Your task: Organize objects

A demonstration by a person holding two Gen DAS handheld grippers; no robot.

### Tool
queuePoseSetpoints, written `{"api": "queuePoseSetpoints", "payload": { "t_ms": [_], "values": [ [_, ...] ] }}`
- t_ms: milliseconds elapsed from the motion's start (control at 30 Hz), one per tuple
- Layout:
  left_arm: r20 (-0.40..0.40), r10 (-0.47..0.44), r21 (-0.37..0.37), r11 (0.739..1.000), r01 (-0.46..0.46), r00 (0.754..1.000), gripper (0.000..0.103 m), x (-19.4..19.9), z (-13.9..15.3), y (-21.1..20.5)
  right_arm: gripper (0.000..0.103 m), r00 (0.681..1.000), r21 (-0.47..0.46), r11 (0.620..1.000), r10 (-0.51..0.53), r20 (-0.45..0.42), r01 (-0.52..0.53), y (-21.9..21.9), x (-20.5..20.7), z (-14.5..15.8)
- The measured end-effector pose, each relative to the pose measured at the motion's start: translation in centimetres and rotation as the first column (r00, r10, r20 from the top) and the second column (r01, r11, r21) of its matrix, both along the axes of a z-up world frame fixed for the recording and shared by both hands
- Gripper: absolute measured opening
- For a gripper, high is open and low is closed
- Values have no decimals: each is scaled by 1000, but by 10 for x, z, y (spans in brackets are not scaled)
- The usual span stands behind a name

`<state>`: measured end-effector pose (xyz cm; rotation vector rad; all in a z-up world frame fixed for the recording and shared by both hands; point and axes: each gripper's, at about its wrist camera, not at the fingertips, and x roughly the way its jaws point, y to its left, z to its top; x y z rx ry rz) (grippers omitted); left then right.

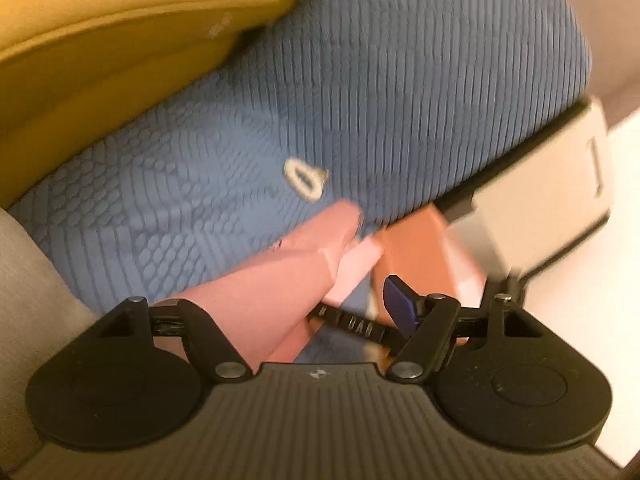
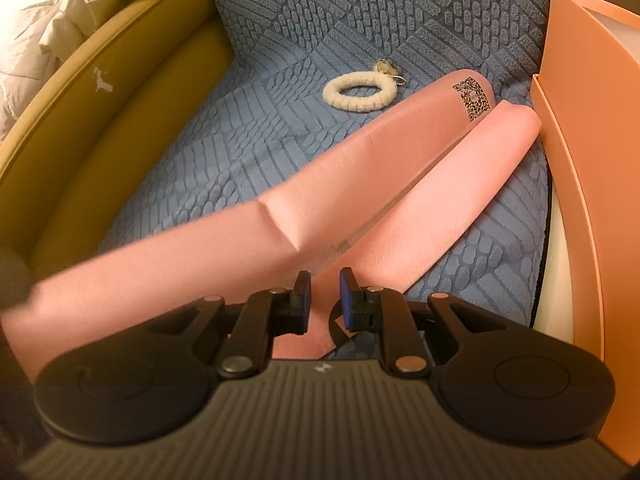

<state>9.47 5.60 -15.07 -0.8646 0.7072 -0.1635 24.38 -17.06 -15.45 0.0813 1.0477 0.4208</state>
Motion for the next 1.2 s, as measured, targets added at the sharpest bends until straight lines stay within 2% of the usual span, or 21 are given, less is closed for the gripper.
{"api": "queuePoseSetpoints", "payload": {
  "t_ms": [133, 267, 333, 400, 467, 567, 667, 833, 933, 967, 1000, 1100, 1200],
  "values": [
    [32, 73, -62, 996, -71, 997, 76, -1, 5, 15, 17, 1000, -9, 1000, 6, 7, -6, 1, -2, 0],
    [71, 130, -13, 992, -129, 989, 76, -1, 13, 21, 17, 1000, -9, 1000, 6, 8, -5, 2, -3, 0],
    [83, 128, 13, 992, -129, 988, 76, 3, 16, 21, 17, 1000, -9, 1000, 5, 7, -4, 2, -4, -1],
    [63, 90, 95, 991, -96, 994, 76, 13, 20, 16, 17, 1000, -9, 1000, 4, 7, -4, 1, -4, -1],
    [56, 61, 204, 976, -71, 997, 76, 23, 21, 6, 17, 1000, -8, 1000, 4, 7, -4, 1, -4, -1],
    [26, 13, 343, 939, -21, 1000, 76, 40, 20, -12, 17, 1000, 1, 1000, 0, 4, 0, 0, -4, -2],
    [18, -55, 442, 896, 42, 998, 76, 50, 18, -30, 17, 1000, 5, 1000, -2, 2, 2, 0, -4, -2],
    [30, -162, 482, 867, 128, 986, 76, 44, 22, -47, 17, 1000, 25, 1000, -15, -10, 15, -5, -2, -2],
    [12, -225, 490, 851, 191, 974, 75, 41, 23, -55, 17, 1000, 37, 999, -24, -19, 24, -6, 0, -1],
    [0, -249, 487, 846, 217, 969, 72, 38, 23, -60, 17, 999, 42, 999, -27, -22, 28, -7, 0, -1],
    [-6, -269, 485, 842, 238, 963, 65, 37, 23, -63, 16, 999, 46, 998, -30, -26, 31, -8, 0, 0],
    [-42, -312, 494, 819, 291, 949, 51, 30, 21, -73, 14, 998, 63, 997, -42, -39, 45, -13, 1, 0],
    [-68, -370, 494, 794, 354, 926, 41, 23, 18, -81, 13, 997, 81, 995, -53, -52, 57, -16, 1, 0]
  ]
}}
